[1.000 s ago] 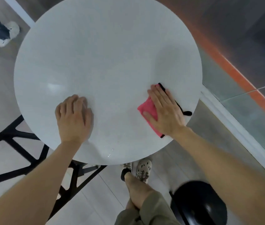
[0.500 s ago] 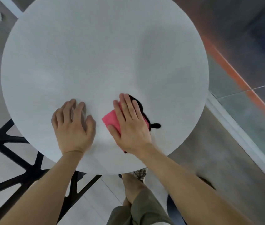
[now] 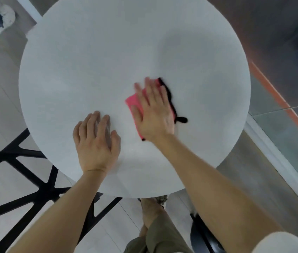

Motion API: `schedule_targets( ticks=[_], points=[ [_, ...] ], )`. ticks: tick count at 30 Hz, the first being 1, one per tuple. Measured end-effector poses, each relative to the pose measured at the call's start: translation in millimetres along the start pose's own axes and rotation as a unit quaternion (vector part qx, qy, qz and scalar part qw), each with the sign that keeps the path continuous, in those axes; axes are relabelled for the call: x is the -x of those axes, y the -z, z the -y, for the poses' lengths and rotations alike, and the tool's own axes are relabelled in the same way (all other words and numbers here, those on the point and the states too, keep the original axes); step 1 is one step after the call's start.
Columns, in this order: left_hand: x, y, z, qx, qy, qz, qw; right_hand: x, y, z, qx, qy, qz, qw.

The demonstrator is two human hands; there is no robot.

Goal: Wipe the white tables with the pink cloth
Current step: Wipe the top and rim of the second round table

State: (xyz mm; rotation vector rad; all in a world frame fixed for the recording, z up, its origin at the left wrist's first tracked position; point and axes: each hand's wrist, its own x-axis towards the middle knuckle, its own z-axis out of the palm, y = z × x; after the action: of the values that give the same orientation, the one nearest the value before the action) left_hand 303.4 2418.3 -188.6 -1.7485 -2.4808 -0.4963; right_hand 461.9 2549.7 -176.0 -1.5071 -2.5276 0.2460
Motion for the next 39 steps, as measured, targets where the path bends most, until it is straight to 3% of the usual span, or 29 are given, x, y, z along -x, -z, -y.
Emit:
schedule_targets(
  ticks=[2, 4, 8, 10, 12, 14, 16, 18, 21, 23, 26, 29, 33, 35, 39],
  points=[
    [-0.7, -0.1, -0.5, 0.0, -0.001, 0.004, 1.0, 10.4, 4.0, -6.5, -0.01, 0.076, 0.021, 0.997],
    [-2.5, 1.5, -0.7, 0.002, -0.007, 0.014, 1.0, 22.6, 13.5, -47.6, 0.003, 0.058, 0.027, 0.998],
    [-4.8, 7.1, -1.8, 0.002, -0.012, 0.037, 0.999, 35.4, 37.0, -118.2, 0.054, -0.172, 0.021, 0.983],
    [-4.9, 10.2, 1.5, 0.024, -0.015, 0.053, 0.998, 23.5, 31.6, -111.0, 0.056, -0.275, -0.01, 0.96],
    [-5.4, 19.3, 11.9, 0.07, -0.023, 0.073, 0.995, -3.0, 17.4, -70.5, 0.049, -0.316, -0.022, 0.947],
    [-8.8, 33.5, 30.2, 0.107, -0.025, 0.081, 0.991, -33.9, 0.8, -11.5, 0.041, -0.252, -0.008, 0.967],
    [-14.3, 49.8, 51.9, 0.087, 0.004, 0.102, 0.991, -56.1, -16.1, 55.9, 0.026, -0.126, 0.021, 0.991],
    [-21.1, 64.0, 72.1, 0.064, 0.068, 0.173, 0.98, -64.3, -25.7, 104.9, 0.012, 0.0, 0.048, 0.999],
    [-36.7, 73.3, 97.2, 0.074, 0.168, 0.297, 0.937, -53.3, -24.4, 101.8, -0.002, 0.092, 0.062, 0.994],
    [-50.0, 69.2, 110.1, 0.048, 0.18, 0.392, 0.901, -43.7, -18.0, 61.9, 0.003, 0.093, 0.051, 0.994],
    [-60.3, 63.3, 114.1, 0.027, 0.161, 0.499, 0.851, -34.9, 0.9, -9.9, 0.039, -0.005, 0.04, 0.998],
    [-64.6, 60.5, 111.6, 0.016, 0.174, 0.536, 0.826, -36.9, 9.7, -40.7, 0.053, -0.11, 0.038, 0.992],
    [-63.5, 62.2, 111.2, 0.015, 0.185, 0.536, 0.824, -75.9, -7.1, 12.9, 0.053, -0.244, 0.001, 0.968],
    [-63.5, 63.5, 110.2, 0.017, 0.186, 0.545, 0.817, -107.2, -19.2, 60.7, 0.046, -0.206, 0.006, 0.977],
    [-62.8, 68.0, 108.5, 0.027, 0.193, 0.549, 0.813, -129.7, -44.5, 160.6, 0.019, 0.019, 0.044, 0.999]
  ],
)
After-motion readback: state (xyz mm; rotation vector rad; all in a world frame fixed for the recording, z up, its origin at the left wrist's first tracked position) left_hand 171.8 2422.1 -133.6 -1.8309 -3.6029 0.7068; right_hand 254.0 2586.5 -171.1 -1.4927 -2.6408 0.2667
